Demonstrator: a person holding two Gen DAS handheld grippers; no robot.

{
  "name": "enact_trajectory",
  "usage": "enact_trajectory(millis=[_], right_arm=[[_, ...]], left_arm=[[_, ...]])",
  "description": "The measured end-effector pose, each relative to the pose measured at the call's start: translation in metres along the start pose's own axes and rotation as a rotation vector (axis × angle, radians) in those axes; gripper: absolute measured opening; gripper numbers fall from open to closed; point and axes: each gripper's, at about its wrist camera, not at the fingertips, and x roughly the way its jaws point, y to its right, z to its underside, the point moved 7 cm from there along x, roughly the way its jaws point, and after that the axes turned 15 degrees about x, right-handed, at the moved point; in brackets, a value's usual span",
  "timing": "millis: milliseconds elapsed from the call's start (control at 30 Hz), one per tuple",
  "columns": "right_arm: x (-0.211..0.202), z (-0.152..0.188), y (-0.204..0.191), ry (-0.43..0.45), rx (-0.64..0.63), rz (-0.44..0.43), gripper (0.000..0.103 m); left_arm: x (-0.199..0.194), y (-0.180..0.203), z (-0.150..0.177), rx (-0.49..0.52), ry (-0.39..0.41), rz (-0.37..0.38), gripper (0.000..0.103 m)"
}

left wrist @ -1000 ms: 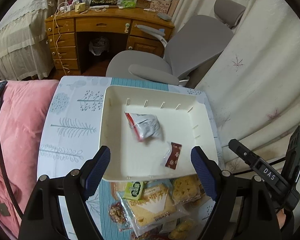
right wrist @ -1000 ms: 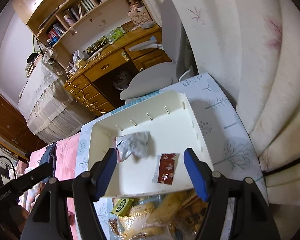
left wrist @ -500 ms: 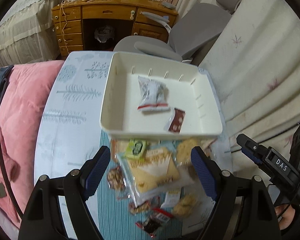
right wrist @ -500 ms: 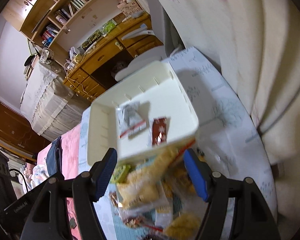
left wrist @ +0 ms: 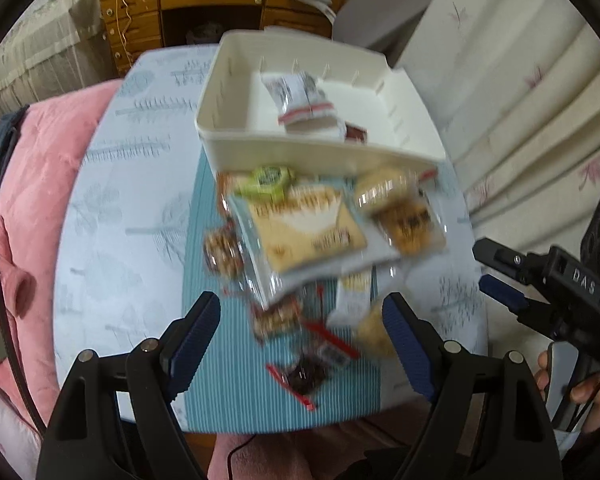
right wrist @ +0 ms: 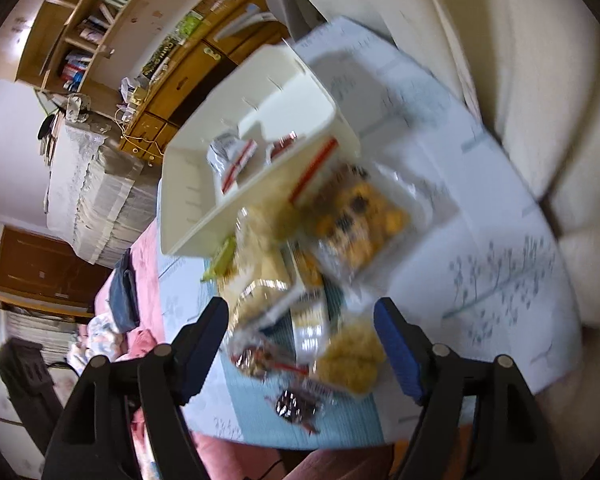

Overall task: Organize snacks
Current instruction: 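Move left tool to the red-edged jerky bag while right tool reaches a clear crumbly-snack bag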

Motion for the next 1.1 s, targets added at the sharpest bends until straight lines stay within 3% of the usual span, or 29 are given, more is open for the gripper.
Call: enact_trajectory(millis=[467, 1100], right_arm=[[0.02, 0.033, 0.063, -0.145, 0.197, 0.007, 0.077], [0.065, 0.053, 0.072, -0.254, 0.326, 0.067, 0.077]], left_arm=[[0.046, 0.03, 0.069, 0.085, -0.167, 0.01, 0.083], [0.124, 0.049, 0.102, 0.296, -0.368, 0.018, 0.083]])
